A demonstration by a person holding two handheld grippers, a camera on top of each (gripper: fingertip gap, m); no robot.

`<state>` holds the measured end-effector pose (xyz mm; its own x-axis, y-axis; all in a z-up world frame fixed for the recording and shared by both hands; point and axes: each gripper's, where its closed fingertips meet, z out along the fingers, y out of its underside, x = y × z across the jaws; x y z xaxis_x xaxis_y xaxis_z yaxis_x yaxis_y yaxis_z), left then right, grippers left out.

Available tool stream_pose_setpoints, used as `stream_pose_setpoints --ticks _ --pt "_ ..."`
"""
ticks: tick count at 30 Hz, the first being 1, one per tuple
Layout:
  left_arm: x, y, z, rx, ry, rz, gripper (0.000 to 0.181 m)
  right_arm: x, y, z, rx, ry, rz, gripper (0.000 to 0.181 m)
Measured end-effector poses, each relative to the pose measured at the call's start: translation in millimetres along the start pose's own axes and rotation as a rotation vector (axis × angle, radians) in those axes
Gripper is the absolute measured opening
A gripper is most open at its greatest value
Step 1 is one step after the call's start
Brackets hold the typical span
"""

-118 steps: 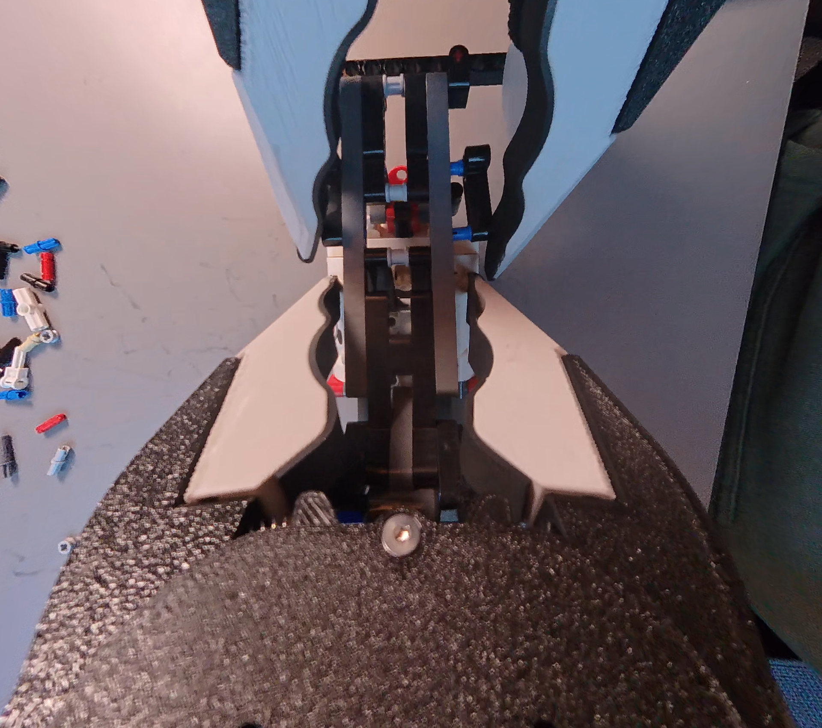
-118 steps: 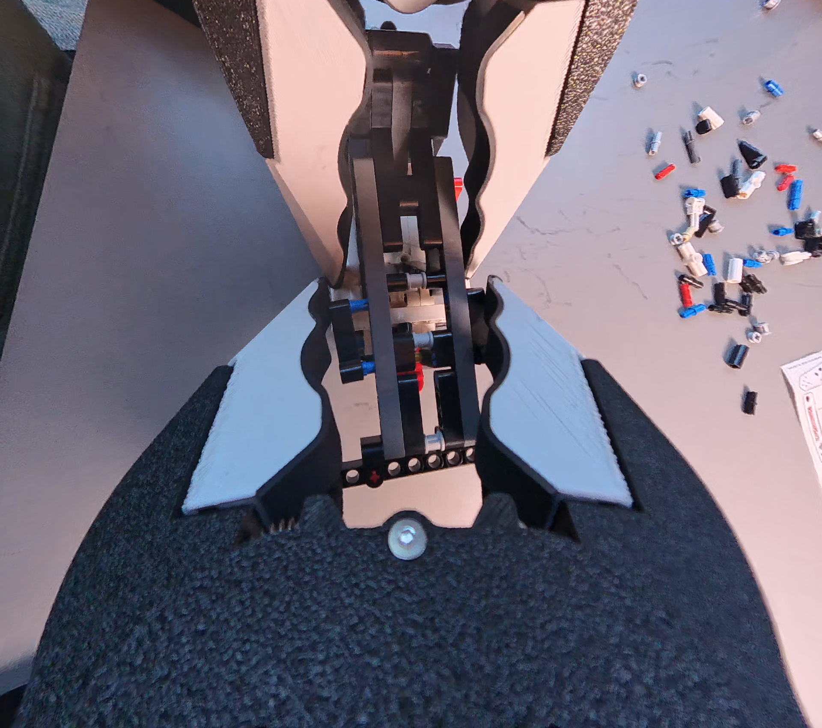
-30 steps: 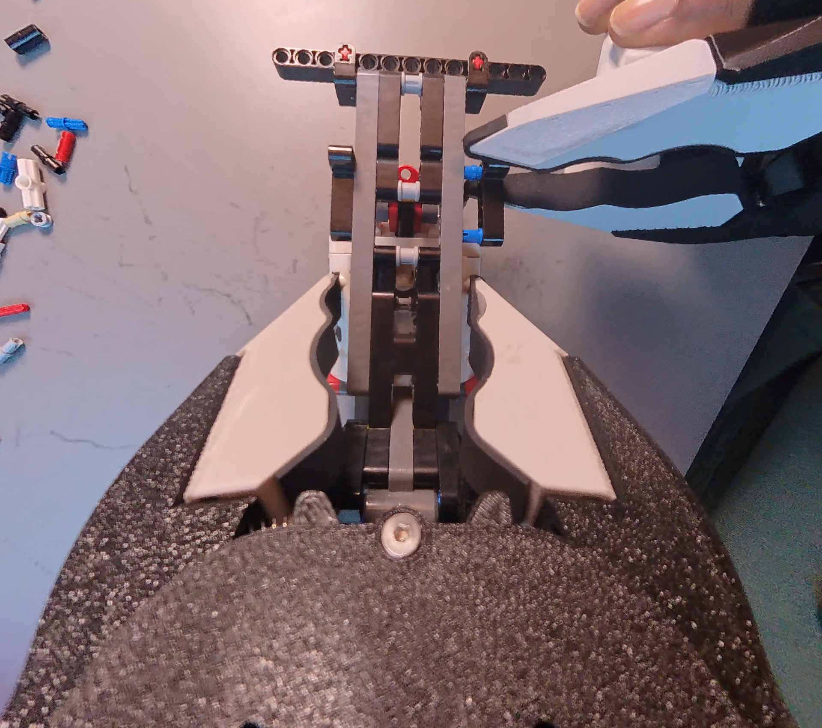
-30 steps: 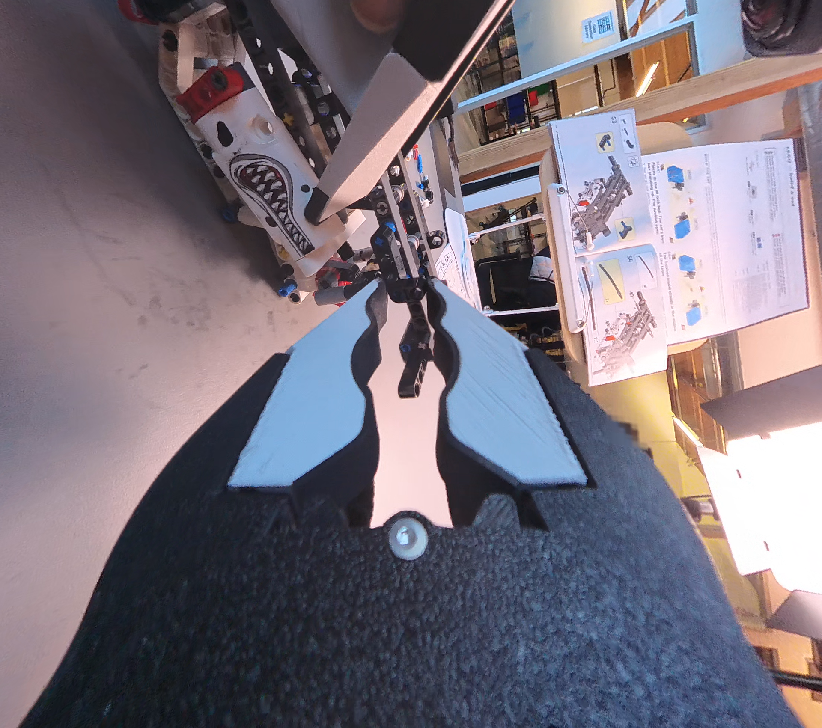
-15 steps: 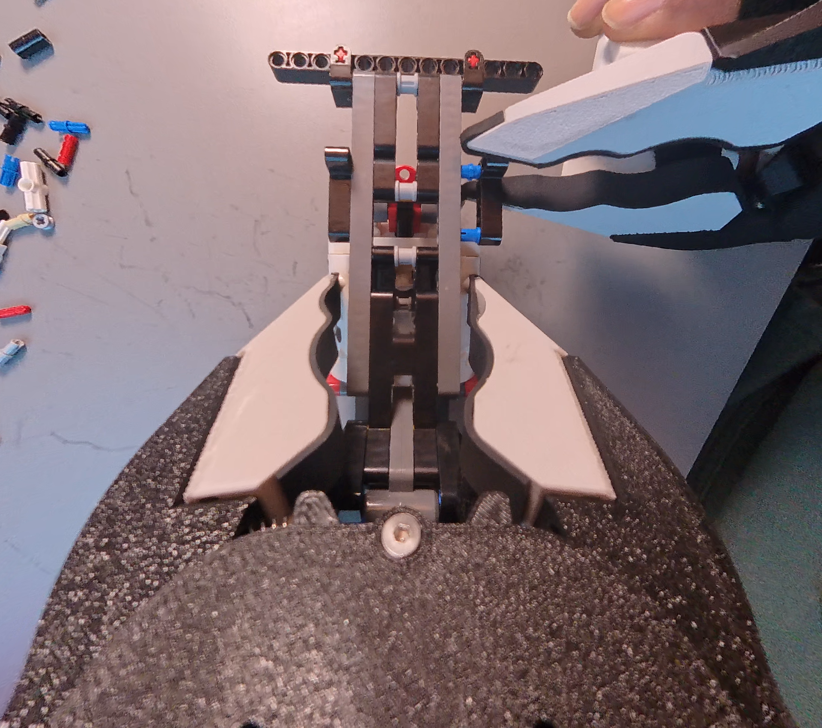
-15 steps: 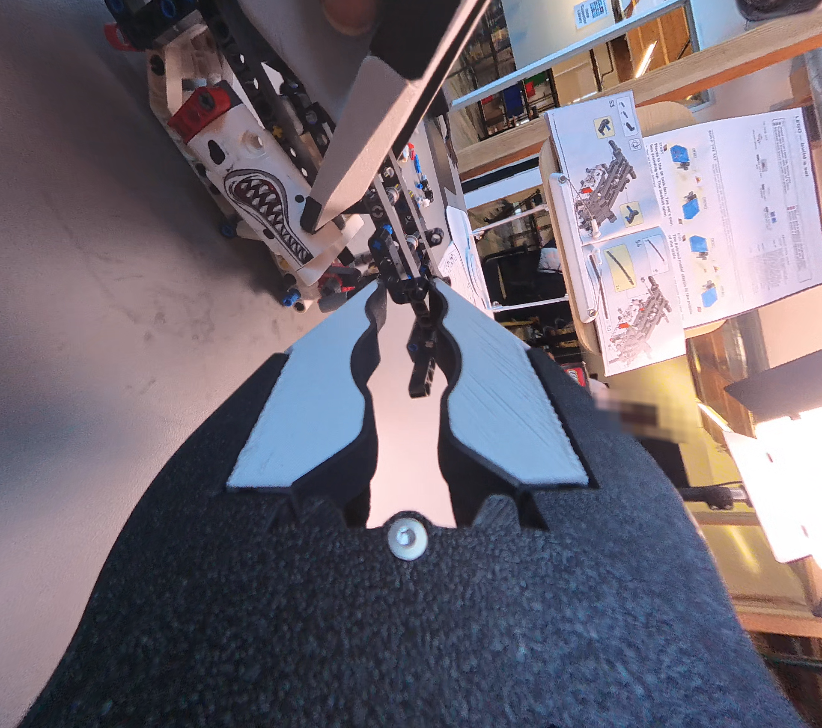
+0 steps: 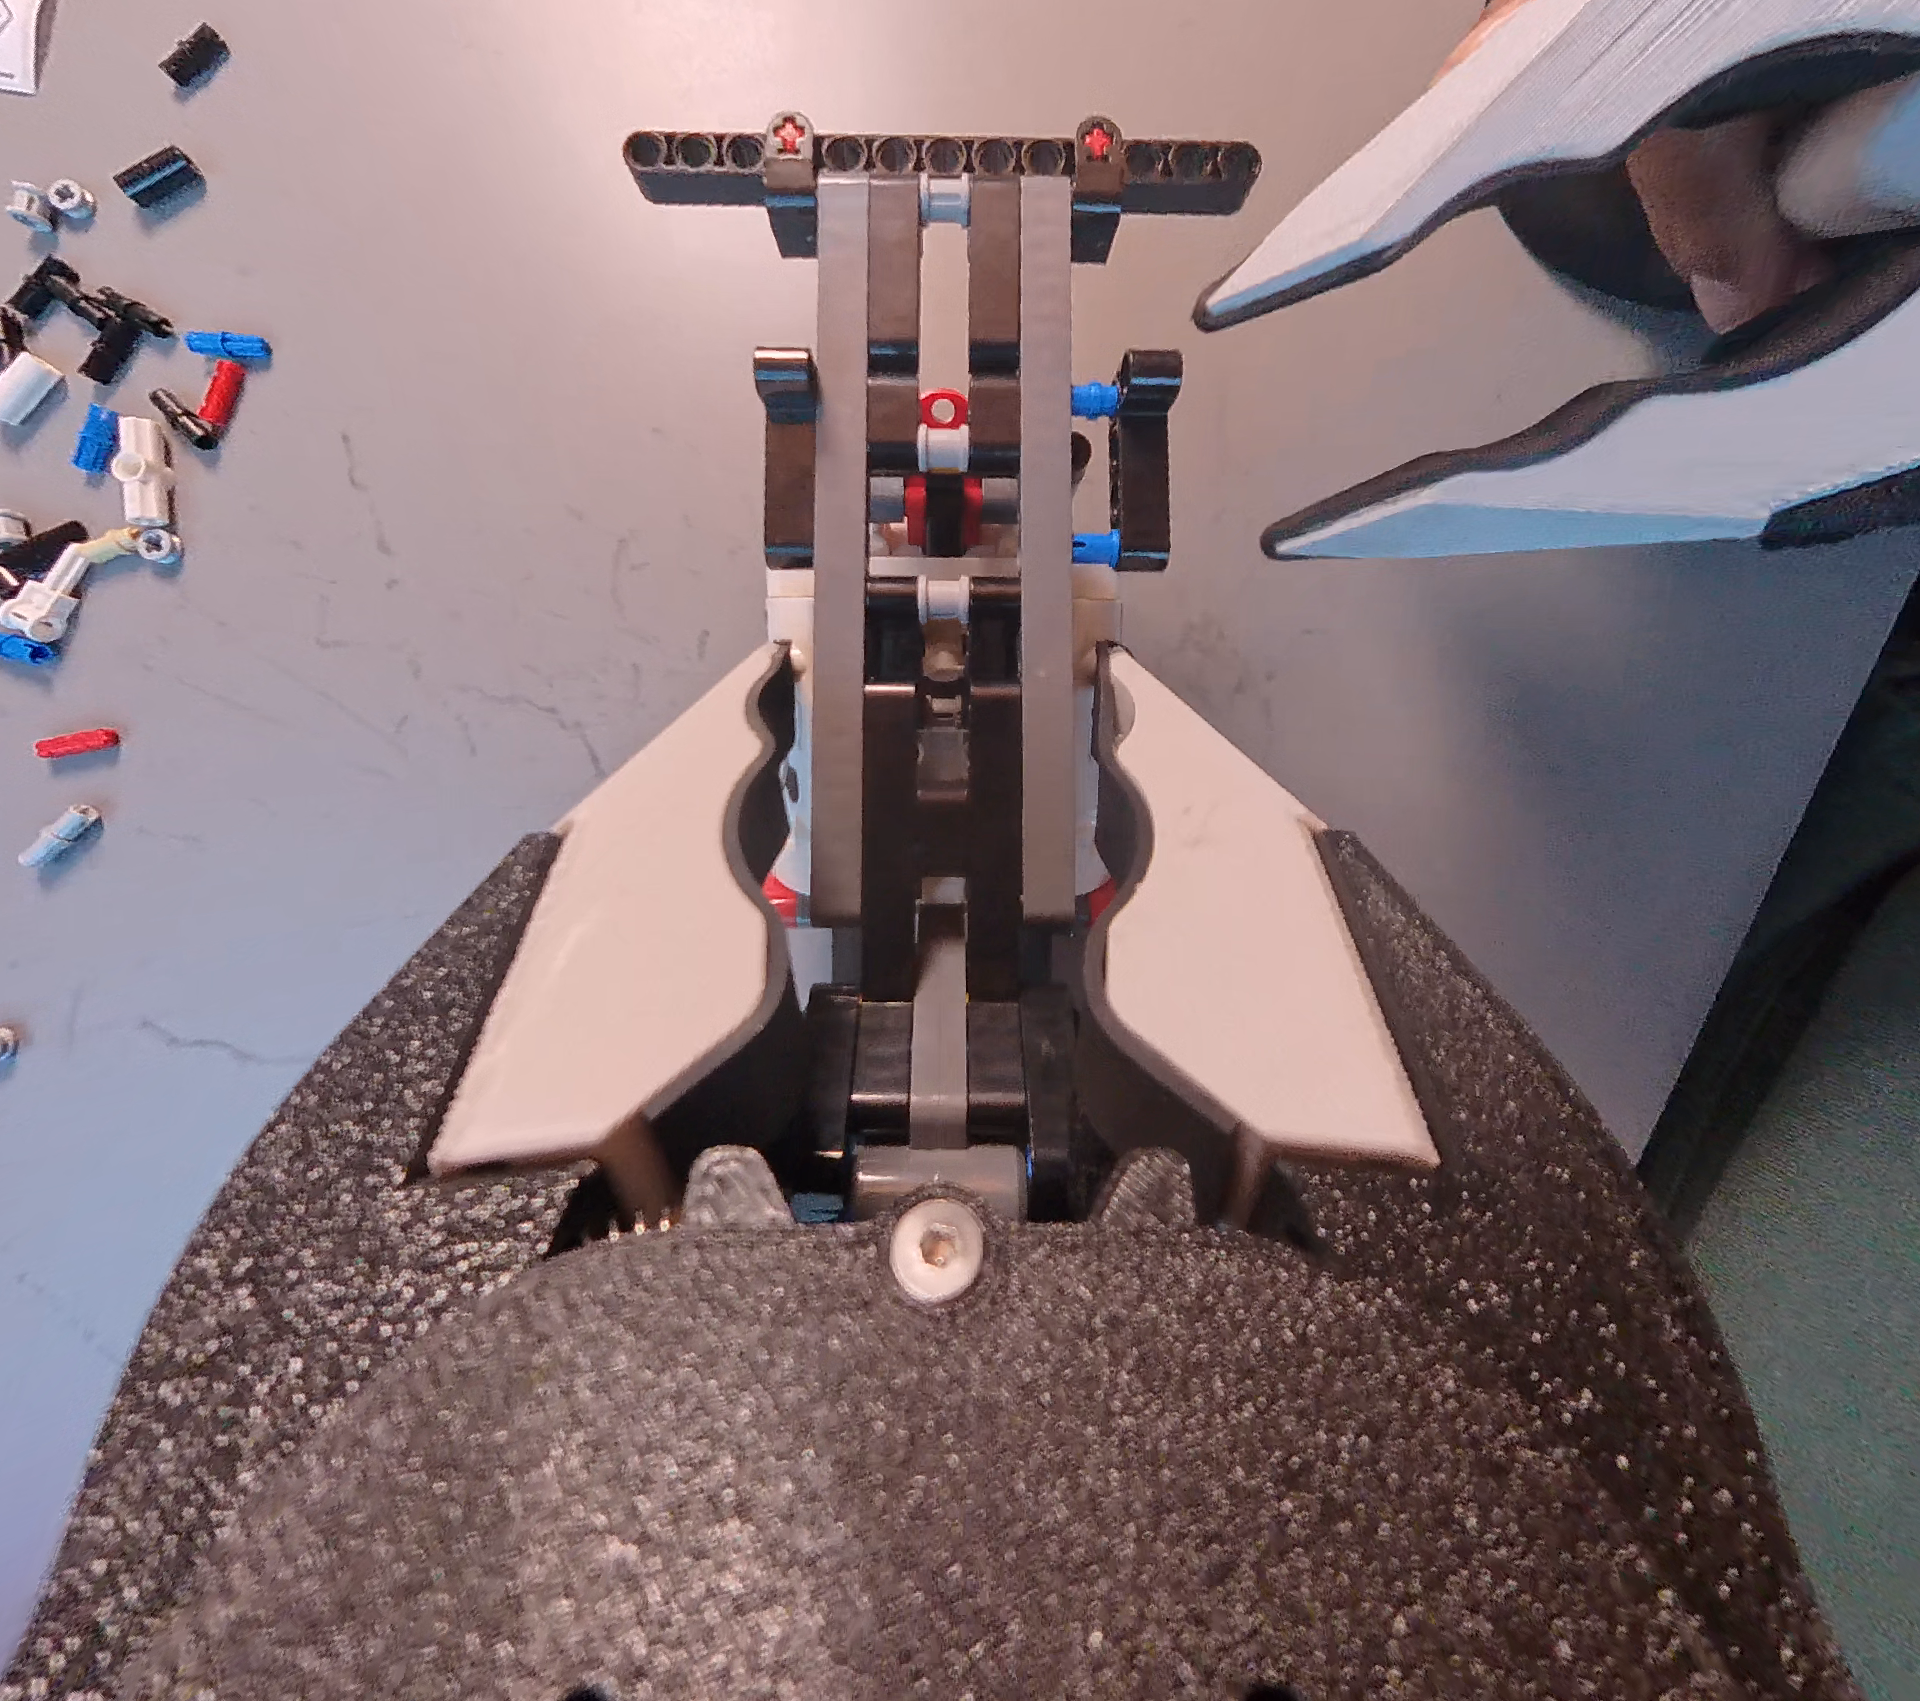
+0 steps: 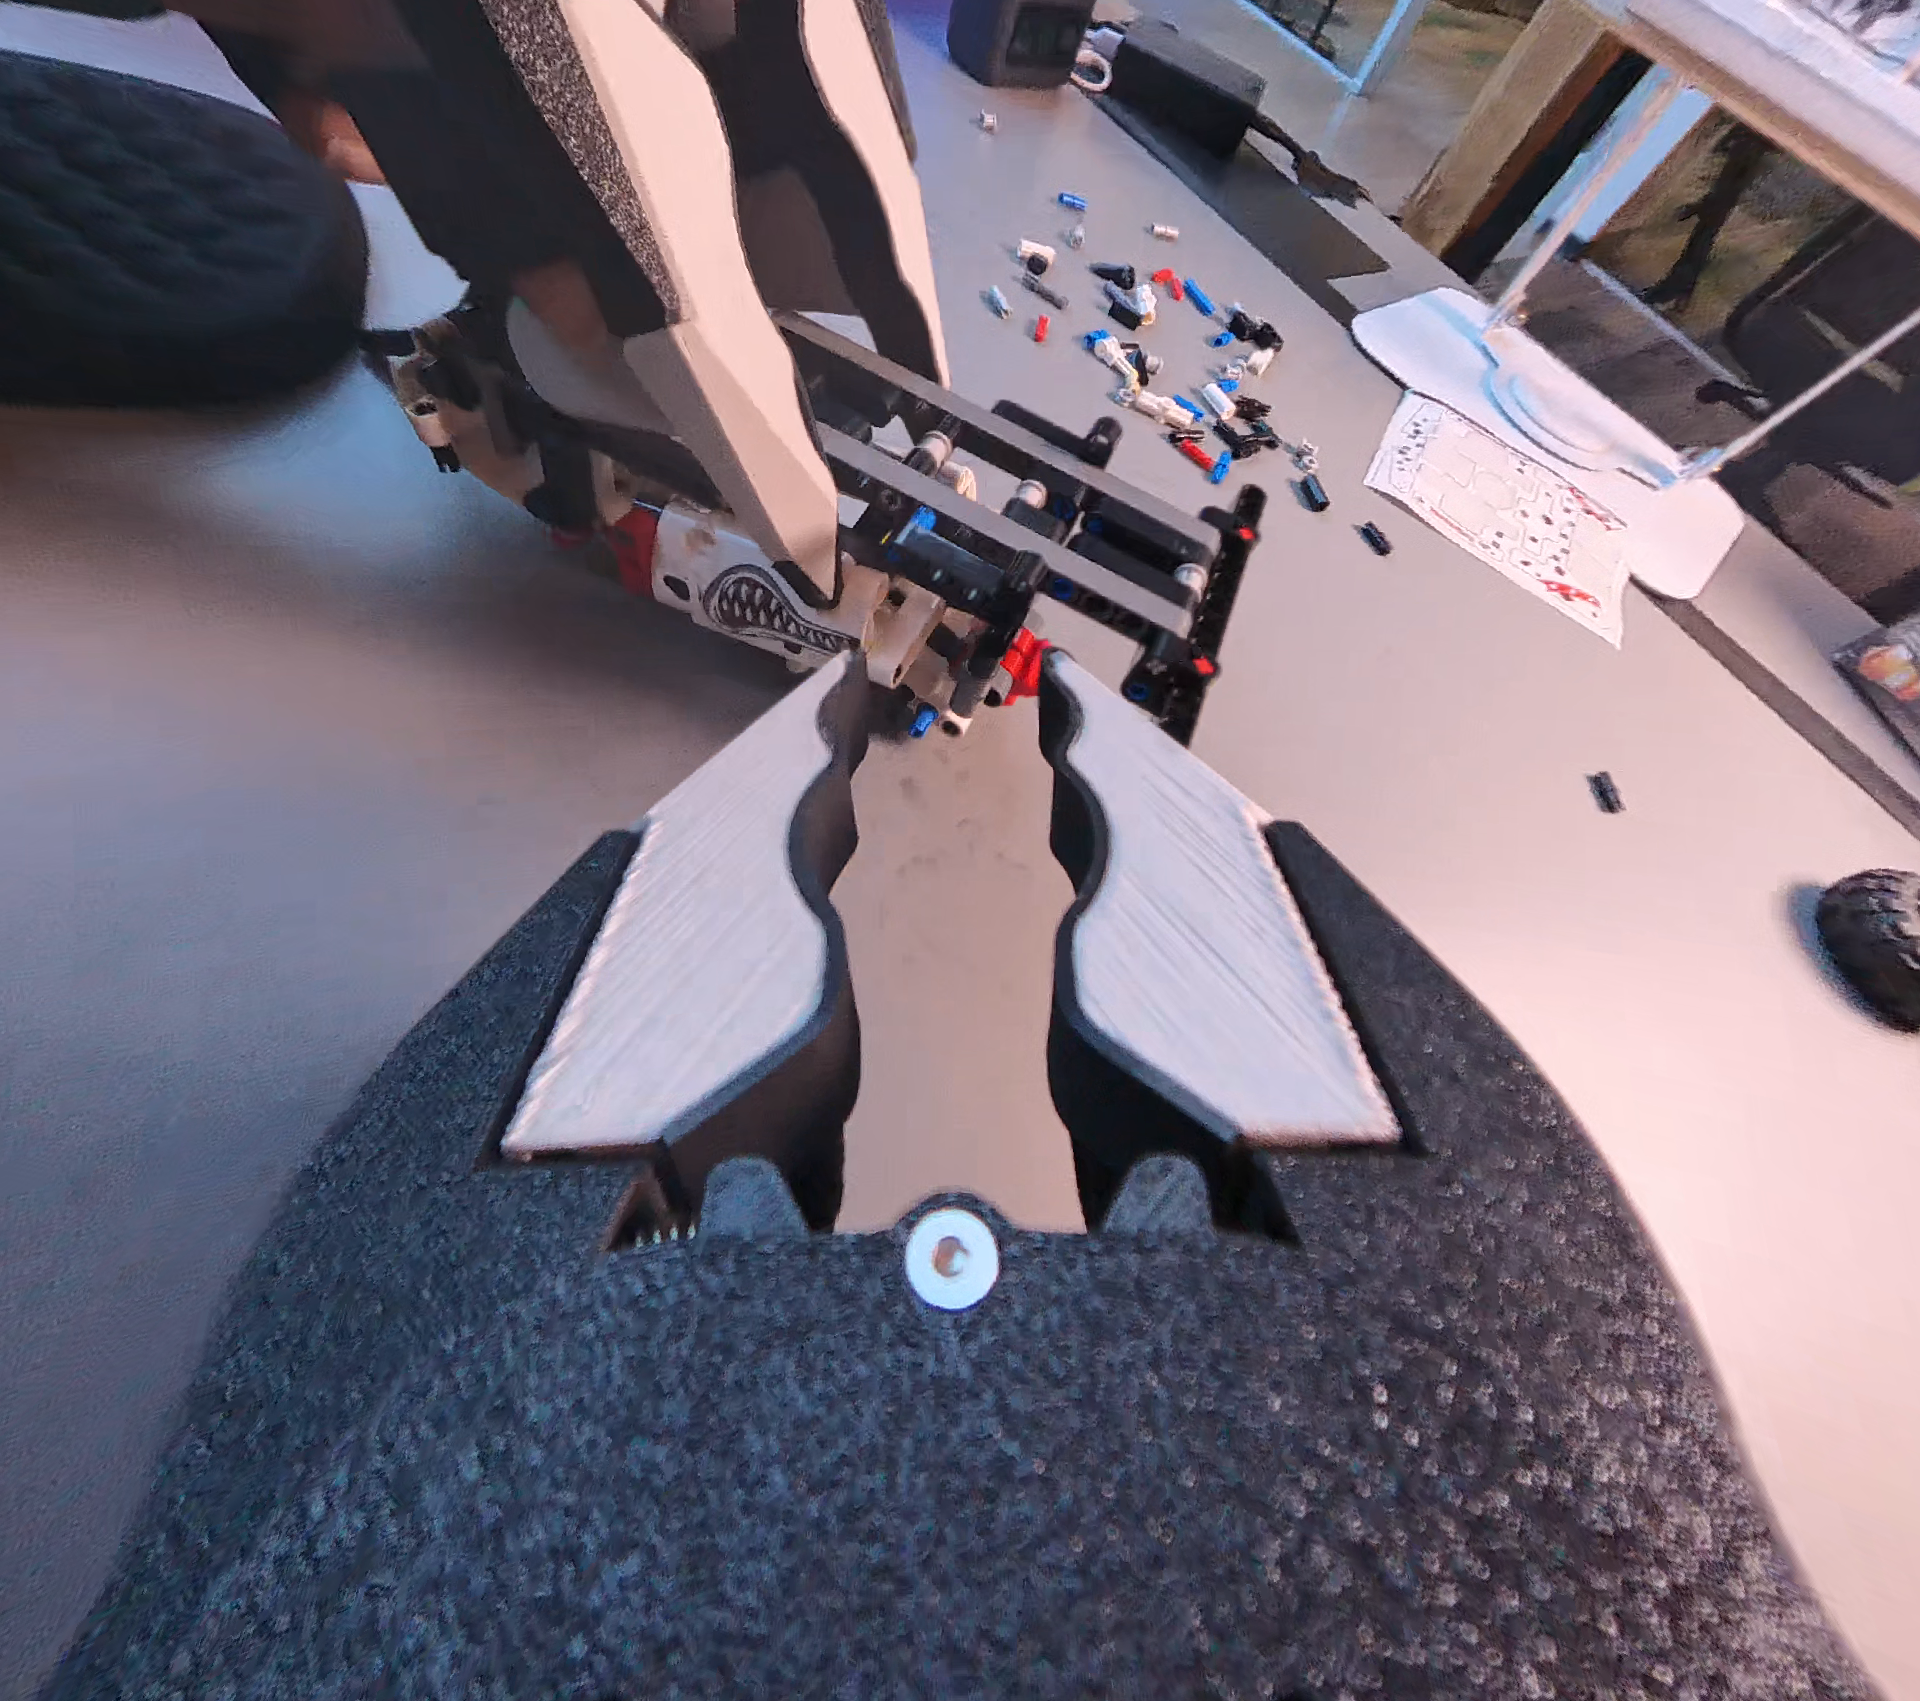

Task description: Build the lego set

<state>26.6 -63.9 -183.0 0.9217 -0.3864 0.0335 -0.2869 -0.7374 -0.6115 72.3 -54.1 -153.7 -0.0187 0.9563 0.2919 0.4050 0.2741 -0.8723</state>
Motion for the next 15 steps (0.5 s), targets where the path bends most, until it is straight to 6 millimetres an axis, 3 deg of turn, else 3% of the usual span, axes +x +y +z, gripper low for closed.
stream_pose_setpoints --ticks 3,8,13,15 --pt "0 0 0 -0.006 -0.002 0.002 0.057 6 -10 3 0.029 0.091 -0.075 0.035" --pt "1 1 2 -0.033 -0.003 0.009 0.057 -4 -17 14 -0.032 0.048 -0.417 0.034" --pt "-2 0 3 -0.037 -0.028 -0.021 0.057 -9 -14 26 -0.079 0.0 -0.41 0.008" --pt "-3 0 4 -0.042 -0.04 -0.031 0.057 -7 -13 28 -0.093 0.05 -0.431 0.005"
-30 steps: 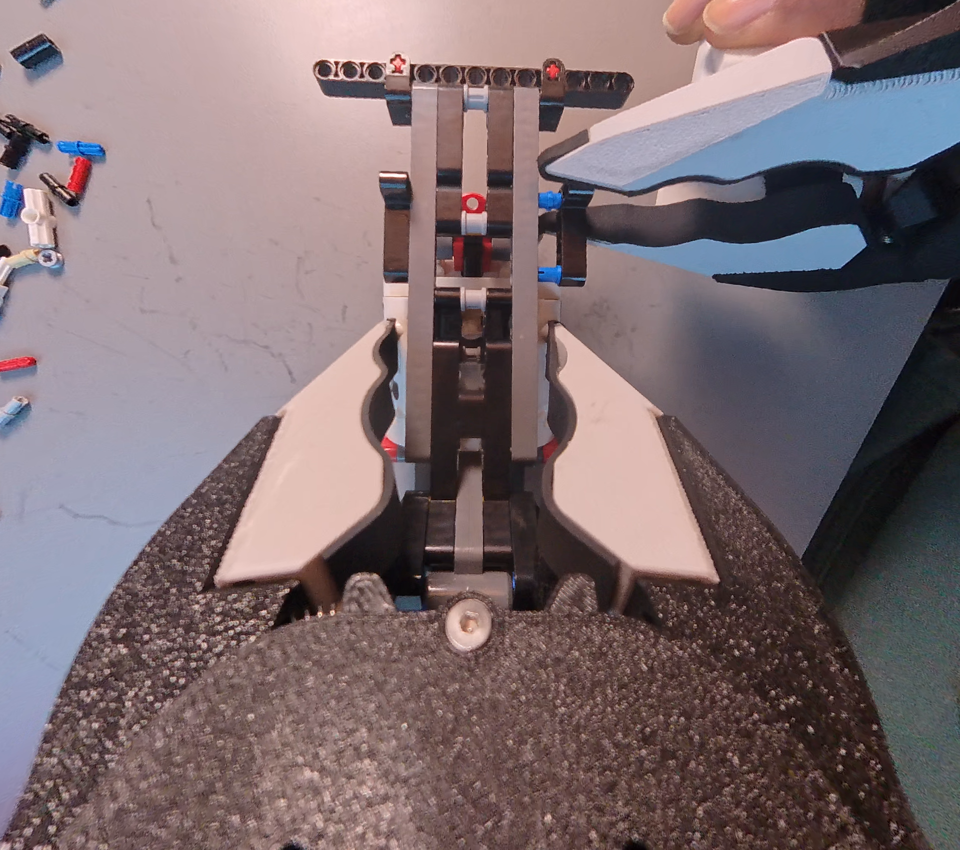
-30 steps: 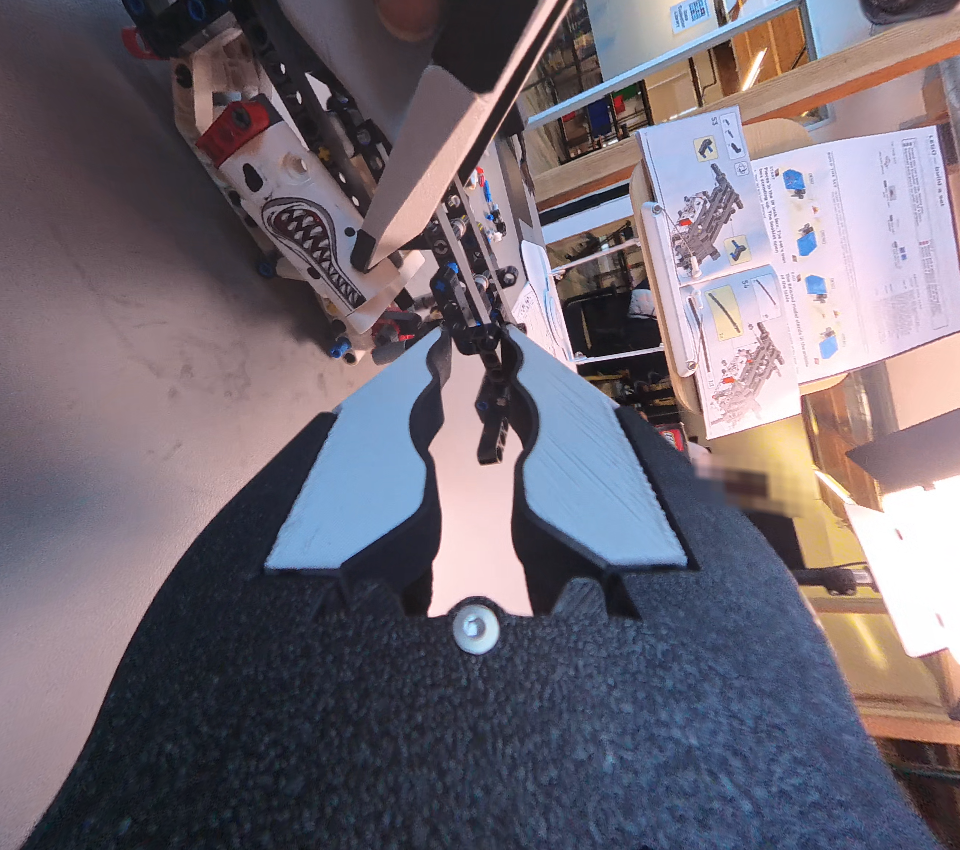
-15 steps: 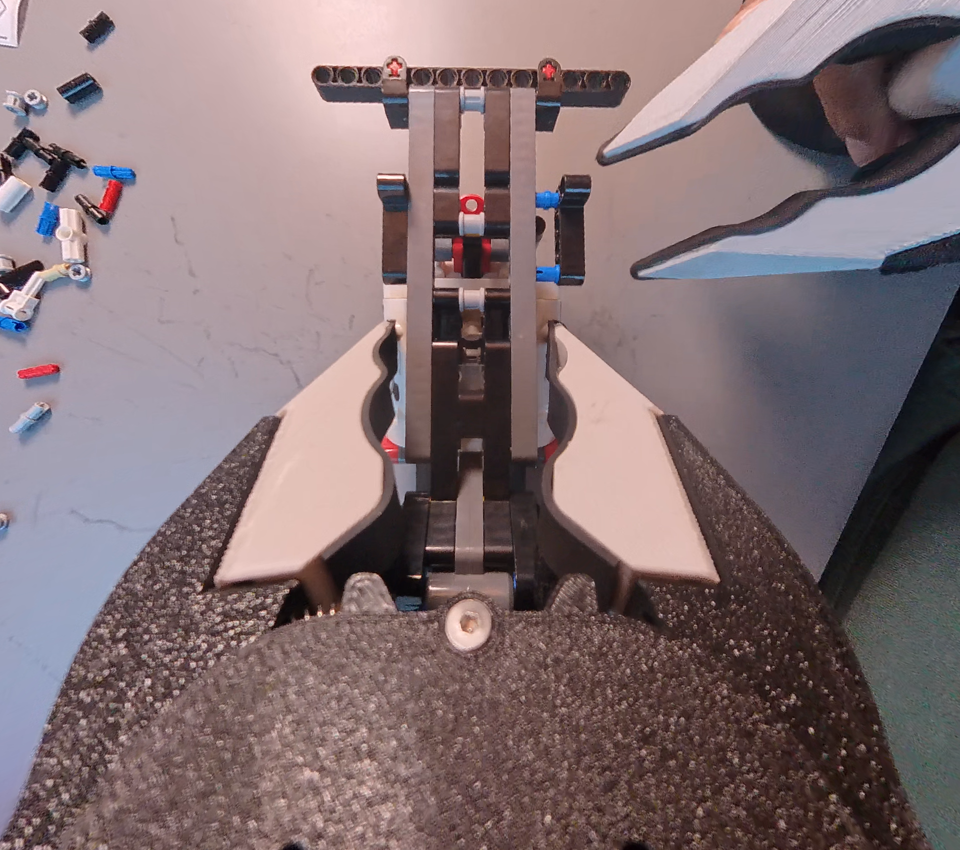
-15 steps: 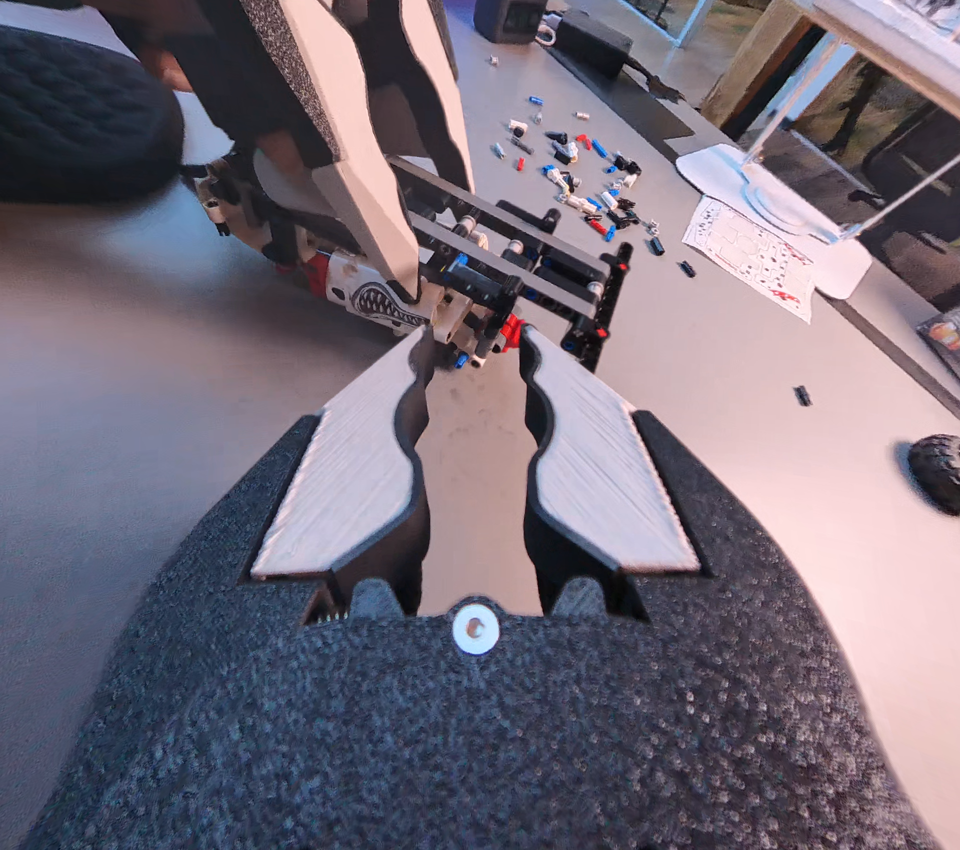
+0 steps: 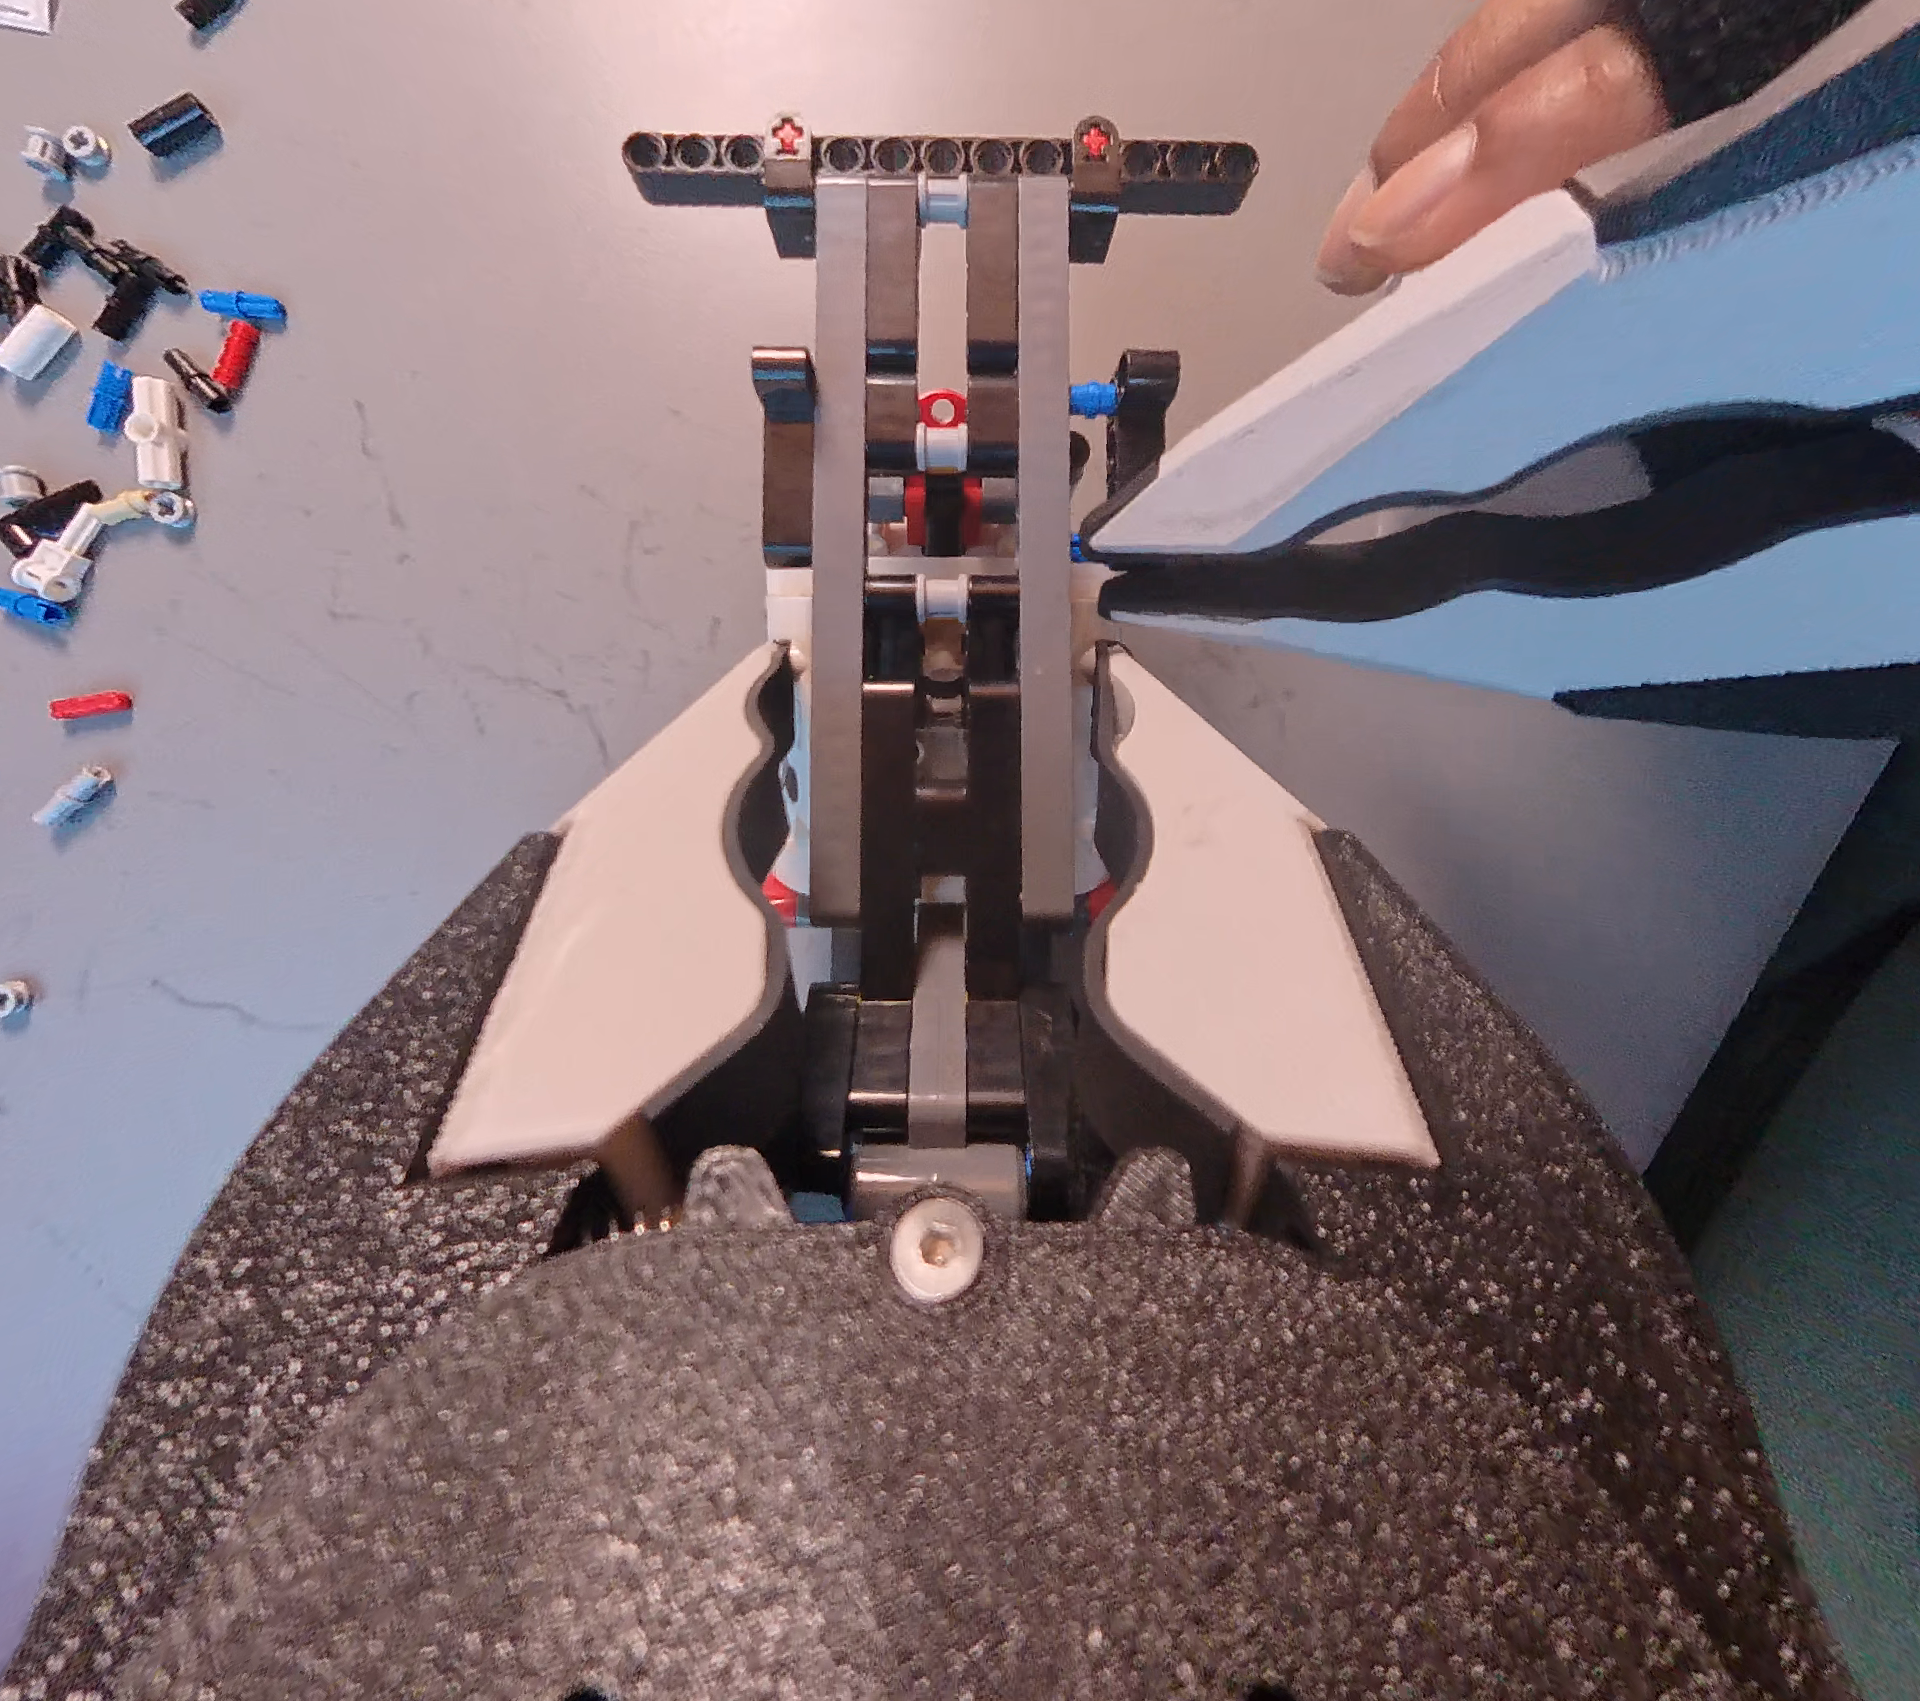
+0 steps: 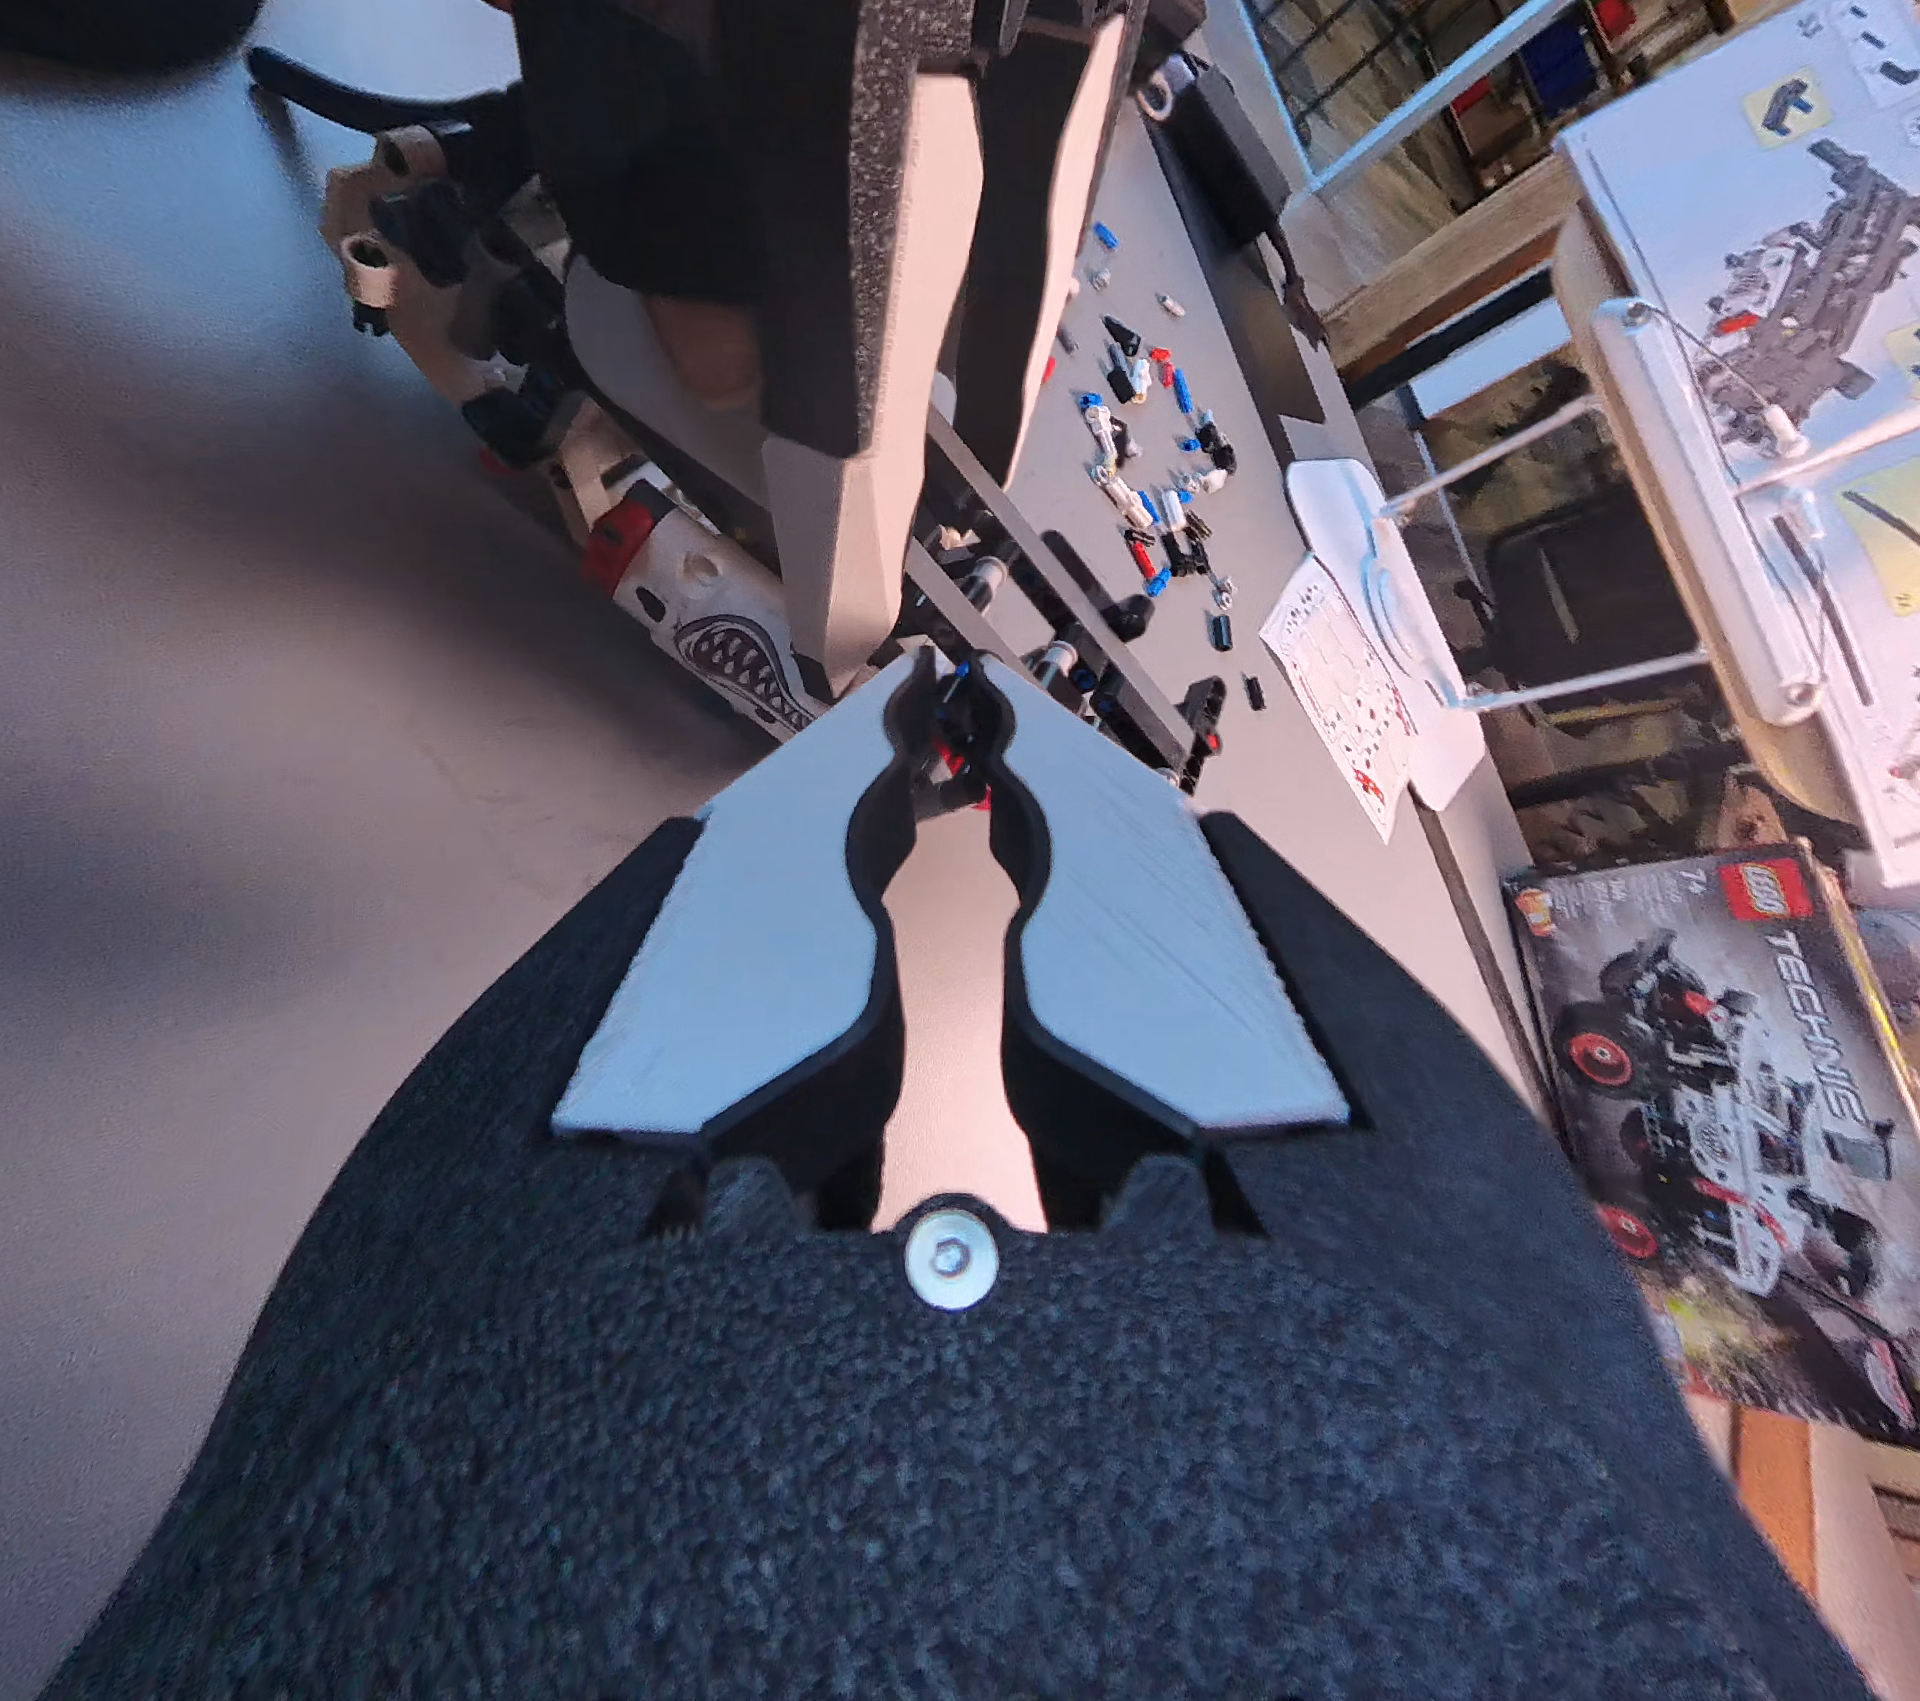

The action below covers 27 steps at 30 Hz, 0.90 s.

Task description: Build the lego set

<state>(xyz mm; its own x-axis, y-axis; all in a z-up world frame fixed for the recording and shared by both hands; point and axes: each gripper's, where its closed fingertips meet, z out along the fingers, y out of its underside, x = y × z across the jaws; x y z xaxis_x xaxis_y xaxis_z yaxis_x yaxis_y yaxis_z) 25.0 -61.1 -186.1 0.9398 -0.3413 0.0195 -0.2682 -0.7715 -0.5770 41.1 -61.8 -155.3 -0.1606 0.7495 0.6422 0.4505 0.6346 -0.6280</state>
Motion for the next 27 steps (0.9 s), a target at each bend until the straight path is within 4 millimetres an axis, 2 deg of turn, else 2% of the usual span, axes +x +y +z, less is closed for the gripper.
stream_pose_setpoints --ticks 5,10,13,14,18,21,27 --pt "-1 0 1 -0.013 -0.012 -0.014 0.057 3 4 3 -0.058 0.093 0.1 0.002" --pt "-2 0 1 -0.016 -0.033 -0.033 0.056 5 3 4 -0.088 0.157 0.081 0.0" --pt "-3 1 0 -0.018 -0.024 -0.039 0.057 4 0 5 -0.041 0.167 0.06 0.0" --pt "-2 2 0 -0.022 -0.018 -0.038 0.057 2 -1 5 -0.016 0.165 0.043 0.0" --pt "-3 2 0 -0.021 -0.001 -0.034 0.057 -2 -2 -5 0.047 0.033 0.038 0.019" --pt "-2 2 0 -0.023 0.002 -0.032 0.057 -1 3 -8 0.012 -0.042 -0.032 0.019" --pt "-3 2 0 -0.02 -0.003 -0.041 0.057 -2 4 -2 0.003 0.013 -0.162 0.011"
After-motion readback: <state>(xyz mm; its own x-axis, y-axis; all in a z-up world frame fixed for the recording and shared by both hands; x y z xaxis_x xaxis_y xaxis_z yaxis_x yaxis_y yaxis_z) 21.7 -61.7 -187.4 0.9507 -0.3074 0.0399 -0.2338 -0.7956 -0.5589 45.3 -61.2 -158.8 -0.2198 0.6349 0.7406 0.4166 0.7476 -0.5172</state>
